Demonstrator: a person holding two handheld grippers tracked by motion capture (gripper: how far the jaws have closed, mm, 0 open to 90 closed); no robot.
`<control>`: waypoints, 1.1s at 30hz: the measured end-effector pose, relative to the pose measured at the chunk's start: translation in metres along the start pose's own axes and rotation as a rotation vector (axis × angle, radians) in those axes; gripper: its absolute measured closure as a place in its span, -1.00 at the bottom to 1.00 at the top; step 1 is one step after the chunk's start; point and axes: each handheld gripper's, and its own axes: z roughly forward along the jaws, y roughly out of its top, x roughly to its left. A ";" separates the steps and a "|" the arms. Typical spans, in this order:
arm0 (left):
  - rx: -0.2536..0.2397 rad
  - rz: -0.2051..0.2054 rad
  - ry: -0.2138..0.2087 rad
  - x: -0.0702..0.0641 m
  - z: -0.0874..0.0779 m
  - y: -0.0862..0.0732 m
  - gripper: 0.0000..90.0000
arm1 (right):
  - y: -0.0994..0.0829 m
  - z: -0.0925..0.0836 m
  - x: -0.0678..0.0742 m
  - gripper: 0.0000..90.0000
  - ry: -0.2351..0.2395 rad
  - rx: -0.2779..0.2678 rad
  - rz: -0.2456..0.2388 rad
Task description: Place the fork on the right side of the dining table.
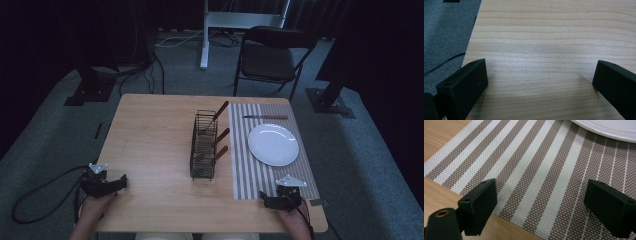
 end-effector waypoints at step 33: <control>0.000 0.000 0.000 0.000 0.000 0.000 -1.00 | 0.016 -0.012 0.014 -0.70 0.049 -0.008 0.002</control>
